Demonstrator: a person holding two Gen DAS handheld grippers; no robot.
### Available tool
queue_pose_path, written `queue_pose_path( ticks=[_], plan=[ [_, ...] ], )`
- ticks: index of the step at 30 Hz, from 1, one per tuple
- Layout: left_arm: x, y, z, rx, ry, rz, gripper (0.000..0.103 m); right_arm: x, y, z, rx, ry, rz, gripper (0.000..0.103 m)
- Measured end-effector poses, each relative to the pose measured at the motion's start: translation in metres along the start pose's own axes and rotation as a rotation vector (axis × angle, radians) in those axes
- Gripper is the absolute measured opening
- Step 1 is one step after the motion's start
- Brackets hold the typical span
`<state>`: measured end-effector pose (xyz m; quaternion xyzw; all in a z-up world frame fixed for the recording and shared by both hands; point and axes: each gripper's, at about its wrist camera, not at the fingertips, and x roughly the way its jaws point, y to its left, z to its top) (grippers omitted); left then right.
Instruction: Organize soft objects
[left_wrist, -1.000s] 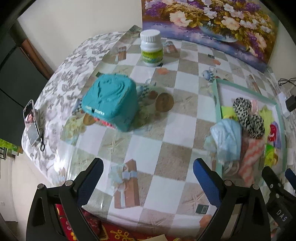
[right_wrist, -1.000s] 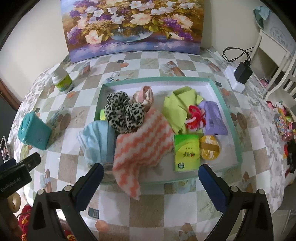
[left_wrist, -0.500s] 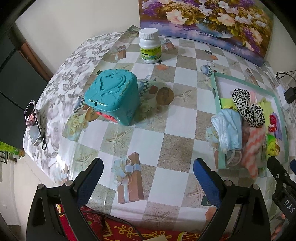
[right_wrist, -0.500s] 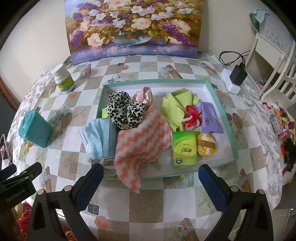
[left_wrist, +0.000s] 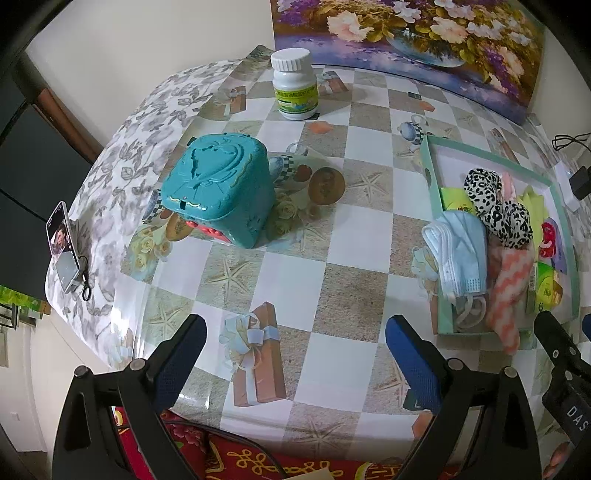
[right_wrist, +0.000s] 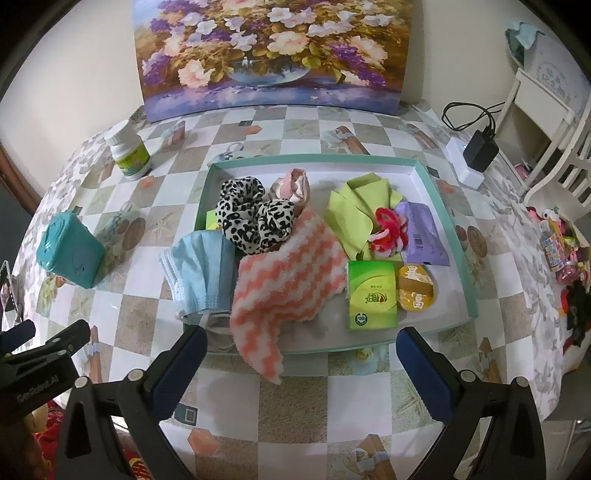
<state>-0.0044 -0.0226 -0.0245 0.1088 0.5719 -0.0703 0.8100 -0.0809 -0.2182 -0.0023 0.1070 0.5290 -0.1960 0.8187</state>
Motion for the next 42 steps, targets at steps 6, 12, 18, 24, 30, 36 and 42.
queue_pose_path(
  ticks=[6,12,18,24,30,36,42],
  plan=[
    [-0.0009,0.0000,0.0014,0.001,-0.004,-0.006,0.098,0.0005,0.0034,0.0003,-0.015,0.001,-0.003,0.103],
    [-0.0020,-0.0012,0.0022,0.003,-0.007,-0.010,0.098,0.0009,0.0064,0.0006,-0.030,0.002,-0.003,0.103],
    [-0.0011,-0.0010,0.0025,0.000,-0.003,-0.007,0.098,0.0020,0.0067,0.0008,-0.034,0.006,-0.001,0.103],
    [-0.0001,0.0004,0.0028,-0.004,0.001,-0.006,0.098,0.0033,0.0079,0.0005,-0.038,0.011,-0.002,0.103],
    [0.0002,0.0010,0.0032,-0.003,0.002,-0.007,0.098,0.0039,0.0082,0.0009,-0.040,0.013,-0.003,0.103],
    [0.0010,0.0024,0.0035,-0.010,0.003,-0.009,0.098,0.0062,0.0071,0.0005,-0.043,0.017,-0.006,0.103],
    [0.0012,0.0026,0.0038,-0.021,0.004,-0.009,0.098,0.0069,0.0045,0.0012,-0.038,0.018,-0.008,0.103]
  ],
)
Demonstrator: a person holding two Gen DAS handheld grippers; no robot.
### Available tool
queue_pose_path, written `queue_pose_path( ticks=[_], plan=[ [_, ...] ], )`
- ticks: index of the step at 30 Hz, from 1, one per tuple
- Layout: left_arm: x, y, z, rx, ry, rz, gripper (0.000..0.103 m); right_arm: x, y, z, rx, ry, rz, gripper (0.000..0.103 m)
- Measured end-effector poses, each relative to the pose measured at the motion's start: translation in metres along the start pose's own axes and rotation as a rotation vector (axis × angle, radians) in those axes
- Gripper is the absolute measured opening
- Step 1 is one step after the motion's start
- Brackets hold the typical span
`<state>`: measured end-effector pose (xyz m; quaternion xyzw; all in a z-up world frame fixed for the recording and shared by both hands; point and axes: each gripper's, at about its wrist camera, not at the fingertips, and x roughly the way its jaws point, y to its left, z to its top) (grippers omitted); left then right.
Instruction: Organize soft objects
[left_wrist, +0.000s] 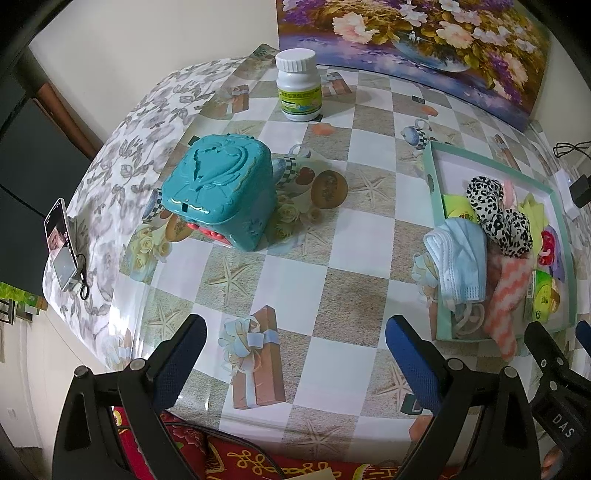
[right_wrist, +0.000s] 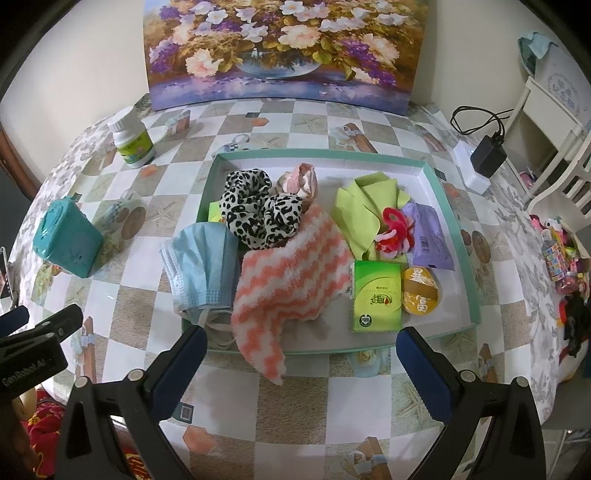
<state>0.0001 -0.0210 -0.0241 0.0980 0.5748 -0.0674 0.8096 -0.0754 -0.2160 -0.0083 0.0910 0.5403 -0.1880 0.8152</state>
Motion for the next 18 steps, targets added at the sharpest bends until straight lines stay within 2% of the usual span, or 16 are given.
queue_pose_path(
  ticks=[18],
  plan=[
    [-0.0013,0.0014,0.0001,-0.010,-0.012,0.004,0.098,0.0001,-0.0072,0.0003,0.027,0.001,0.001,0.103]
  ],
)
